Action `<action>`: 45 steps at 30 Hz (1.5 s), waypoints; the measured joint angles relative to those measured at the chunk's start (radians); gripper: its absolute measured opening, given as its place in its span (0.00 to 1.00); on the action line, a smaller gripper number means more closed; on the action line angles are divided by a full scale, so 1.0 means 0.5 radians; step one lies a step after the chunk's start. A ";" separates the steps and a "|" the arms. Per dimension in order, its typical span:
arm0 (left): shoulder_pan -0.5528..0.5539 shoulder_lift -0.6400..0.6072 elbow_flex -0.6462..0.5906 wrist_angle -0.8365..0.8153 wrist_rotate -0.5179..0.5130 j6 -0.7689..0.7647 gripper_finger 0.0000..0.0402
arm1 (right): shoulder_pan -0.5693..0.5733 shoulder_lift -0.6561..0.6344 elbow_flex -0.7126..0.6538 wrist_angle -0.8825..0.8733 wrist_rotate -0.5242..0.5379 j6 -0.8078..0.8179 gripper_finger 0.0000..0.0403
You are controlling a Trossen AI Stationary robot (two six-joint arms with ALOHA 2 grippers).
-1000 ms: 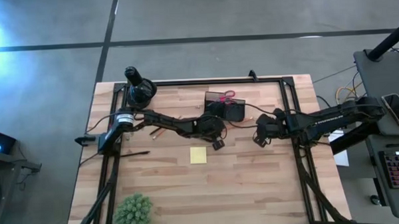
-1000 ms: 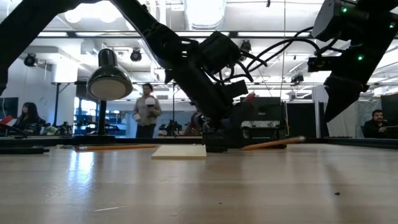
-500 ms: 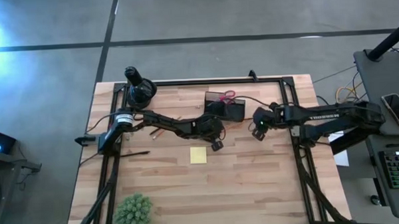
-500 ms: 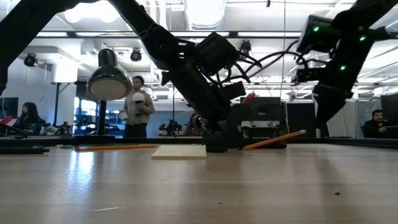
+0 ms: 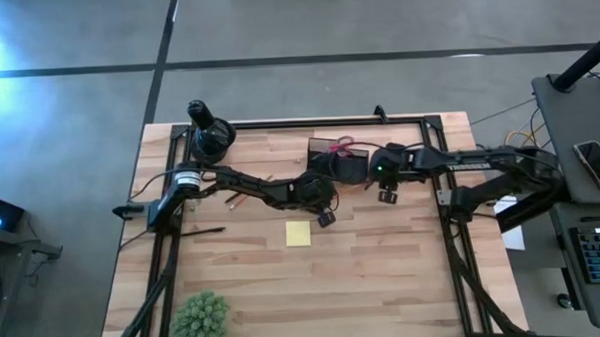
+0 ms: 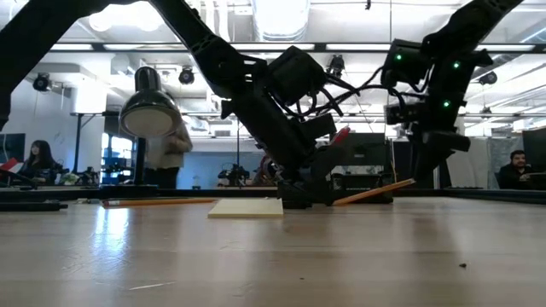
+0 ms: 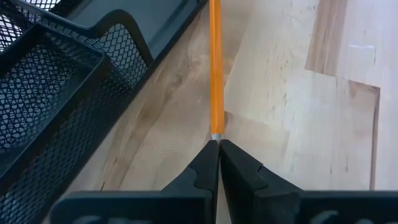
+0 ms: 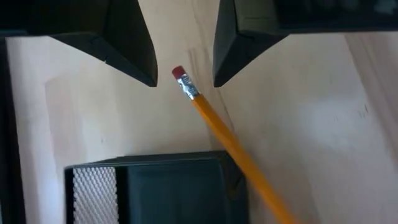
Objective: Pick and place office supplies into organizer
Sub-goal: Put the right pencil into the desk organizer
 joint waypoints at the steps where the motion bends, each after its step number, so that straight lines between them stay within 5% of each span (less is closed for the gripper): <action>1: 0.000 0.000 0.000 0.001 0.000 0.000 0.00 | 0.000 0.013 0.004 -0.005 0.001 -0.041 0.35; 13: 0.001 0.002 -0.001 0.042 -0.012 0.001 0.00 | 0.000 0.165 0.046 0.005 -0.012 -0.390 0.30; 45: 0.001 0.002 -0.001 0.053 -0.058 0.000 0.00 | 0.000 0.270 0.121 -0.085 -0.046 -0.537 0.08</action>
